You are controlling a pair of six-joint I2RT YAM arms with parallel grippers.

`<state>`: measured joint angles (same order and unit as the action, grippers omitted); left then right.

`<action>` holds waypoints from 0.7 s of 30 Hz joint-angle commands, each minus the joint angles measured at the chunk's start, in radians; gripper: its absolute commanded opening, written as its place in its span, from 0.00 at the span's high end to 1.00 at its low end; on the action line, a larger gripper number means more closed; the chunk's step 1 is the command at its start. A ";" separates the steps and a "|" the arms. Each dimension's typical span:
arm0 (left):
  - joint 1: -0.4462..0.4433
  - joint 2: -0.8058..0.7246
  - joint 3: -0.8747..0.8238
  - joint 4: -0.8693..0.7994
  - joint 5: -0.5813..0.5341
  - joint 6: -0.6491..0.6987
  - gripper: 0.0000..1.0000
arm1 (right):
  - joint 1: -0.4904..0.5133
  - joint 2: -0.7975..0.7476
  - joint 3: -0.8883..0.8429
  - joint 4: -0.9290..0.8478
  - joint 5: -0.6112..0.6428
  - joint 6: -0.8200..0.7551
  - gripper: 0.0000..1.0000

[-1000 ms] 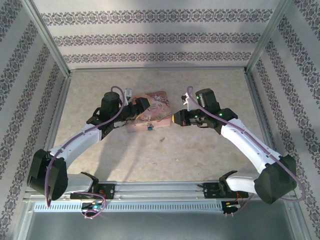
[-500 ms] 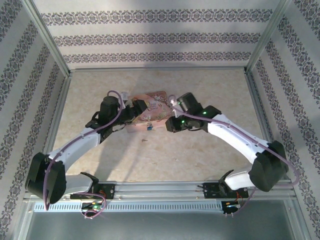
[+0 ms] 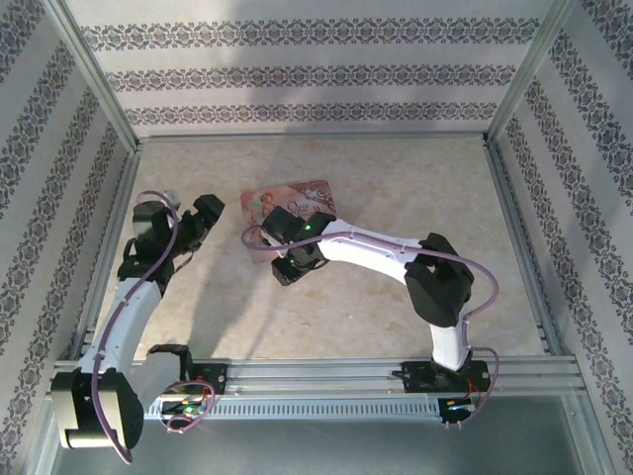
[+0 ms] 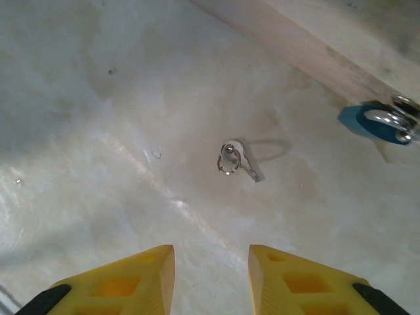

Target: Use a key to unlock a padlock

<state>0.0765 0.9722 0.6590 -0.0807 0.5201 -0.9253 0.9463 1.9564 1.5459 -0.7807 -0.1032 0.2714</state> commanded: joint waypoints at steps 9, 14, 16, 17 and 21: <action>0.054 -0.059 -0.019 -0.089 0.030 0.057 0.08 | 0.018 0.182 0.156 -0.083 0.022 0.115 0.62; 0.054 -0.060 -0.026 -0.079 0.033 0.051 0.08 | 0.018 0.215 0.188 -0.088 0.033 0.122 0.62; 0.054 -0.062 -0.028 -0.077 0.037 0.048 0.08 | 0.018 0.230 0.201 -0.101 0.043 0.126 0.63; 0.054 -0.063 -0.027 -0.077 0.037 0.047 0.07 | 0.019 0.235 0.203 -0.104 0.046 0.127 0.63; 0.054 -0.070 -0.026 -0.077 0.035 0.048 0.07 | 0.019 0.252 0.216 -0.116 0.054 0.137 0.65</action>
<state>0.1200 0.9215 0.6453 -0.1448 0.5423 -0.8932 0.9524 2.1838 1.7348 -0.8536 -0.0765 0.3874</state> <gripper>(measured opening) 0.926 0.352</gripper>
